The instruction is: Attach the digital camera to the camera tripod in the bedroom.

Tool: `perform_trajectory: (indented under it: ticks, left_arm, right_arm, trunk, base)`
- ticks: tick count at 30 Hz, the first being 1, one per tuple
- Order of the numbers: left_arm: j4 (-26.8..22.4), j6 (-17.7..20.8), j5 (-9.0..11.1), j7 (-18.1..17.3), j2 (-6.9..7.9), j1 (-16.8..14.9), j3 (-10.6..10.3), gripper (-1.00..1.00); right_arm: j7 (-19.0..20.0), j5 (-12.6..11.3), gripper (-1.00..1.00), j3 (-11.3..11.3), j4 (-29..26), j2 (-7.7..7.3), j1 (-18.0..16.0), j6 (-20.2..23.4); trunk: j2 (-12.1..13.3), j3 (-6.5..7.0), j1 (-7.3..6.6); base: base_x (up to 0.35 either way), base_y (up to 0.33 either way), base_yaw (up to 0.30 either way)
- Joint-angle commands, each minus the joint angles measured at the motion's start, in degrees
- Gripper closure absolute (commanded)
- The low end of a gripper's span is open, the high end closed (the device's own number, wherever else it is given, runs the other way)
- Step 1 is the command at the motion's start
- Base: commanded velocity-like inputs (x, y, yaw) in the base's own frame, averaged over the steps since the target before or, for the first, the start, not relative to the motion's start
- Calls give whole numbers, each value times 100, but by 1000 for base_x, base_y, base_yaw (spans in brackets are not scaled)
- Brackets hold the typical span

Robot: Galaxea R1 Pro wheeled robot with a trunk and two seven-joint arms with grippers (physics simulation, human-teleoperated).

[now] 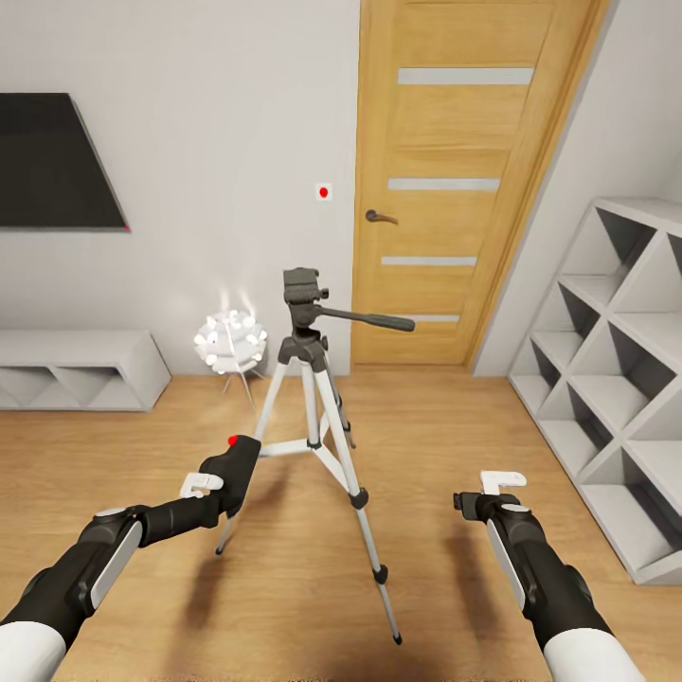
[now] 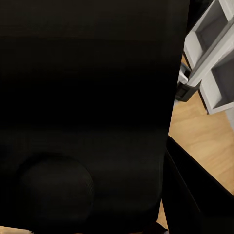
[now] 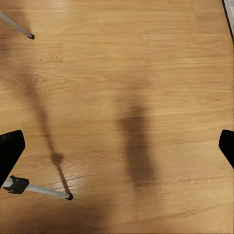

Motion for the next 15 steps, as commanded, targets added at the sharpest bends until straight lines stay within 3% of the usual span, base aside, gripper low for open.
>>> perform_trajectory:
  ticks: [1,15]
  left_arm:
    - [-2,41,54,0,7,-4,-13,100]
    - [12,41,54,0,43,-6,-14,100]
  right_arm:
    - [-4,20,-100,2,-10,0,-4,37]
    - [6,57,-100,7,-16,2,-4,32]
  trunk:
    - [-12,-20,3]
    - [-12,-147,3]
  base:
    - [0,0,0]
    - [0,0,0]
